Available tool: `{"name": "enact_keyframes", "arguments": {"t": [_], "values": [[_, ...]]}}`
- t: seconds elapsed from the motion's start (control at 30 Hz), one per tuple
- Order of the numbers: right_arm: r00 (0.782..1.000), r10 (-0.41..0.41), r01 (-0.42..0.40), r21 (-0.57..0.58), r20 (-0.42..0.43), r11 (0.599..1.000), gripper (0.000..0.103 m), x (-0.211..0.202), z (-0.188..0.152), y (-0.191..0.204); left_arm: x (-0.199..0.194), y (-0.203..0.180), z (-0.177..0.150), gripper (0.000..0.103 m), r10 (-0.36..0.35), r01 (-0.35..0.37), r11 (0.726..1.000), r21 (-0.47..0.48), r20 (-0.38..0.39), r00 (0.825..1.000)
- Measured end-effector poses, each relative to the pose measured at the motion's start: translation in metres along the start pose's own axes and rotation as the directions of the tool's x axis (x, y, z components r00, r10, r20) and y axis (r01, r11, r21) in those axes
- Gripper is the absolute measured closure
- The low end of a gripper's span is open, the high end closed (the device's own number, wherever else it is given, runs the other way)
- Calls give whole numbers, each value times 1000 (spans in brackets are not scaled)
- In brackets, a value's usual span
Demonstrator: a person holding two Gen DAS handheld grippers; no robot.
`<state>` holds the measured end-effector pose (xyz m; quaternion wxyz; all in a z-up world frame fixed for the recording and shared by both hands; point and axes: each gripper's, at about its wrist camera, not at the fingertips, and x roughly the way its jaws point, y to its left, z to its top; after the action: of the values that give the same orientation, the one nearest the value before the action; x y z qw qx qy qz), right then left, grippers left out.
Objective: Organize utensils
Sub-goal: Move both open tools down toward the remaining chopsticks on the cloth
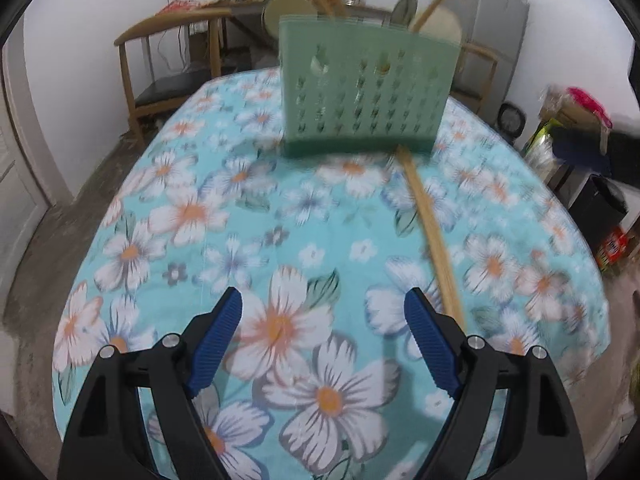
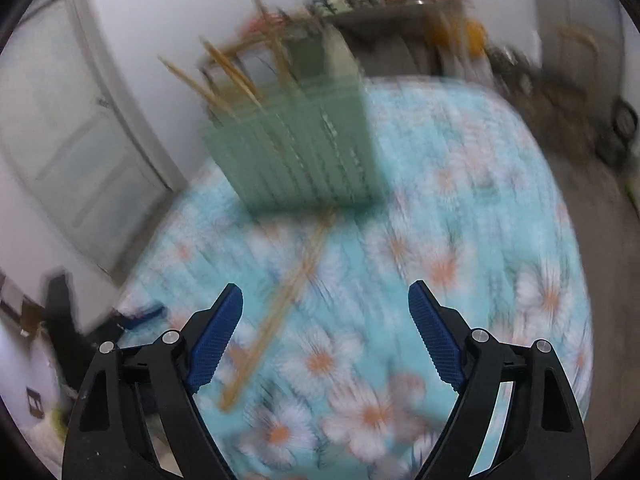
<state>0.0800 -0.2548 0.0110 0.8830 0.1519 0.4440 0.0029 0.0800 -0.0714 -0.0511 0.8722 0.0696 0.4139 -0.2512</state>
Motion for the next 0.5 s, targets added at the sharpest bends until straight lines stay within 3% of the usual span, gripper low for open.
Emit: {"name": "enact_keyframes", "arguments": {"t": [0.13,0.27,0.4,0.5], "values": [[980,-149,146,-35,-135,989,18,36,-36,-4,15,1,-9,15,45,-45,999,-2,-59,997],[959,-261,240,-169,-112,956,8,41,-56,9,19,3,-14,6,63,-63,998,-7,-62,996],[969,-213,199,-118,-124,973,8,39,-61,0,19,7,-13,6,35,-36,999,-12,-75,997],[985,-151,143,-91,-87,986,8,32,-70,-10,19,7,-13,6,29,-30,1000,-8,-76,997]]}}
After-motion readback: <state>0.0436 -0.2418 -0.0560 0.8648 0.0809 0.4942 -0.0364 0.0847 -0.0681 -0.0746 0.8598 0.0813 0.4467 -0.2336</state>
